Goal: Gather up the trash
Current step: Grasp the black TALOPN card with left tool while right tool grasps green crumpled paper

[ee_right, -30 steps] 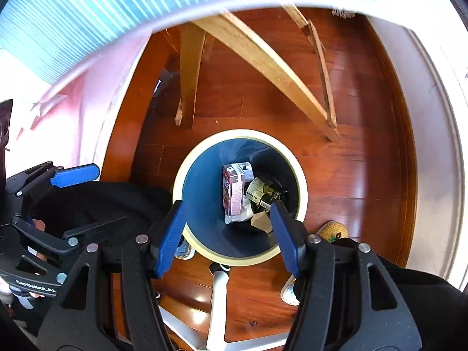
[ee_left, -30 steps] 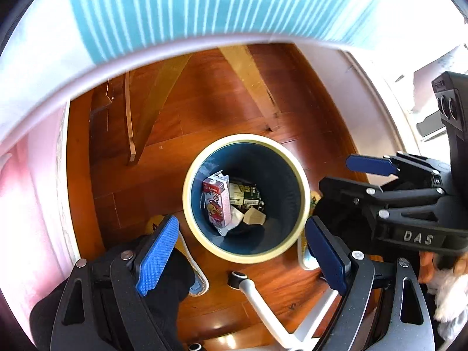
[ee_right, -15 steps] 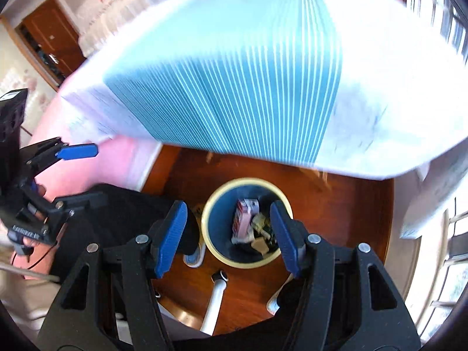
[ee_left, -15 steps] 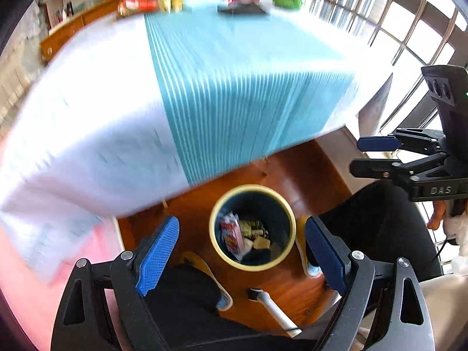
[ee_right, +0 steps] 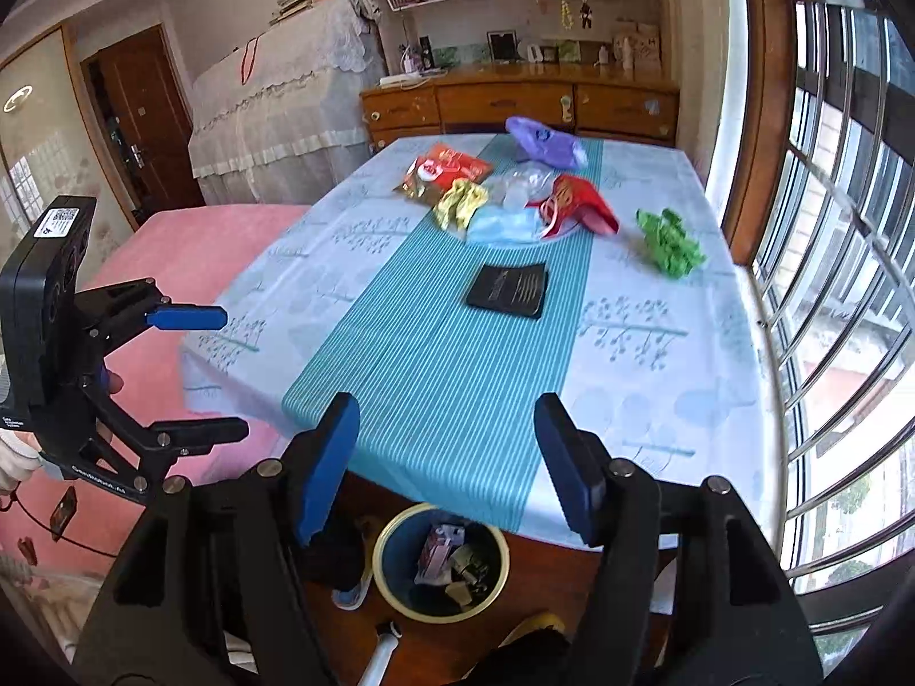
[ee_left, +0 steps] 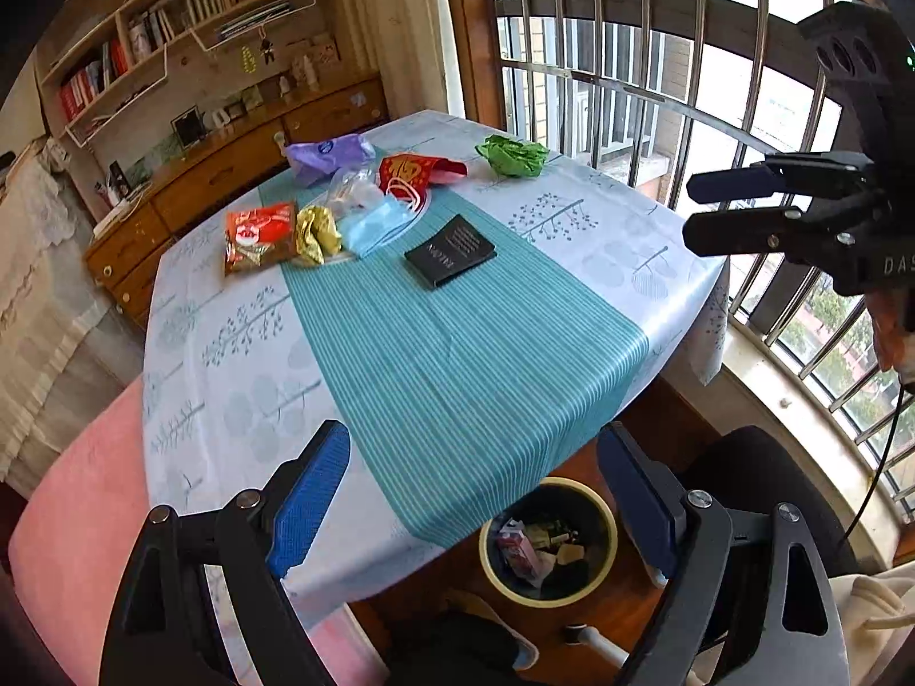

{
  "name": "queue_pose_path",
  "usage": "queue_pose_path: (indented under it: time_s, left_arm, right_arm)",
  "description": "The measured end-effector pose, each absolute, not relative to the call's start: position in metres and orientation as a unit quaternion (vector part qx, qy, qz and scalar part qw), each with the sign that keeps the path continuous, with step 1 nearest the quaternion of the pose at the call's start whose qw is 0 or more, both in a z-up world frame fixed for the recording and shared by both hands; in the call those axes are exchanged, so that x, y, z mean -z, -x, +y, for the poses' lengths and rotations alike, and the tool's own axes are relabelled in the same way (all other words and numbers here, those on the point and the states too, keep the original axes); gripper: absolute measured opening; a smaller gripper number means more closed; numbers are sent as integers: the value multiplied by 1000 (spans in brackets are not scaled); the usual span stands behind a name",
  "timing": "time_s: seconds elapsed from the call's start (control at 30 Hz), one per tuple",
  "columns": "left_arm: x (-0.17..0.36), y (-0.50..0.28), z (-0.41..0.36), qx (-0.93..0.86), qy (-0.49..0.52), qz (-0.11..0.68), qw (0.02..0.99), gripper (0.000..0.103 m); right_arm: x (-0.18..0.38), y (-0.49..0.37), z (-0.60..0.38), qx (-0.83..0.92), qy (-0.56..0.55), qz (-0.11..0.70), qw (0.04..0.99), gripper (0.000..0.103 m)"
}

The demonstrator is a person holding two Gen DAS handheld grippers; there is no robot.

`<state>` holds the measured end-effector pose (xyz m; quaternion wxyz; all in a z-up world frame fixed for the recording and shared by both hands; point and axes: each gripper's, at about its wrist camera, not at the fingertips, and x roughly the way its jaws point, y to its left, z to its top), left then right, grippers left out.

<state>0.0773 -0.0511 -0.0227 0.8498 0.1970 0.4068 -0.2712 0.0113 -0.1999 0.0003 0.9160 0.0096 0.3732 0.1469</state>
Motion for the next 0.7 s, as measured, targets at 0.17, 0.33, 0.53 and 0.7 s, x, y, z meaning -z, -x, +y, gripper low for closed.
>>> queue_pose_path:
  time_s: [0.17, 0.33, 0.53, 0.7]
  left_arm:
    - [21, -132, -90, 284, -228, 411, 836, 89]
    - [35, -195, -122, 299, -257, 415, 820, 89]
    - [79, -270, -155, 315, -286, 436, 793, 90]
    - [115, -306, -174, 320, -311, 449, 774, 90]
  right_arm:
    - [-19, -50, -234, -121, -16, 355, 927, 61]
    - [-15, -91, -272, -96, -34, 346, 933, 61]
    - [7, -149, -317, -68, -54, 352, 932, 62]
    - [34, -187, -353, -44, -72, 363, 928, 63]
